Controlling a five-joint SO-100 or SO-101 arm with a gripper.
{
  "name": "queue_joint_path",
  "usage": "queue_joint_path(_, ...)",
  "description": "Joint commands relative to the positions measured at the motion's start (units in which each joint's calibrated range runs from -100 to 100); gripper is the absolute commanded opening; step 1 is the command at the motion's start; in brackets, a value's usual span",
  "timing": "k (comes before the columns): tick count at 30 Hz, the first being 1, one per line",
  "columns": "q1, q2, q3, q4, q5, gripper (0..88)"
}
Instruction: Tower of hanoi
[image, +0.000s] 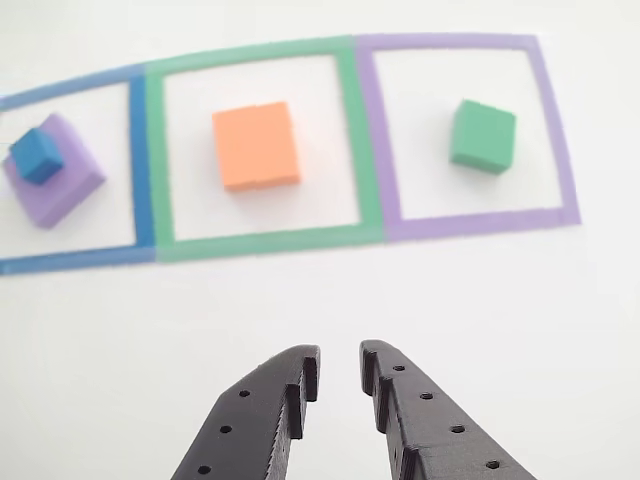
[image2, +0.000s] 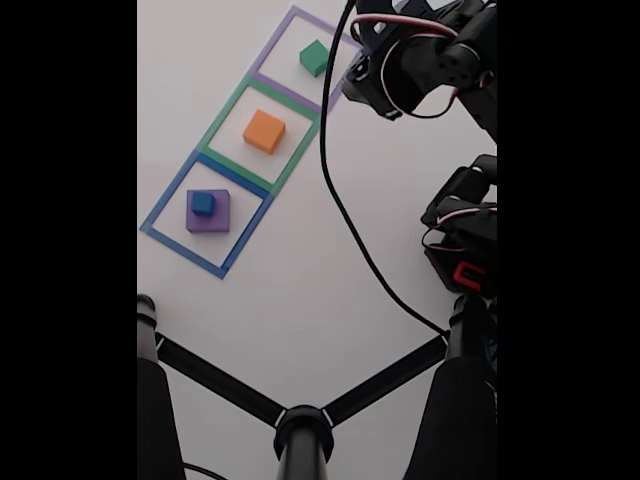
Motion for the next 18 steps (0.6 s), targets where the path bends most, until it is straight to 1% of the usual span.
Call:
queue_joint_path(1,-6.56,-5.37,-2.94,2.79,0.0,0.4)
queue_joint_path(6,-11.13,-6.82,-2.85,2.47,0.0,2.4)
queue_joint_path(9,-12.27,-6.82,-1.3,0.28,0.0,7.0)
queue_joint_path(13,-13.04,-7.46,4.51,-6.36,0.0,10.5)
queue_joint_path(18,-13.8,-11.54,18.23,-19.39,0.0,16.2)
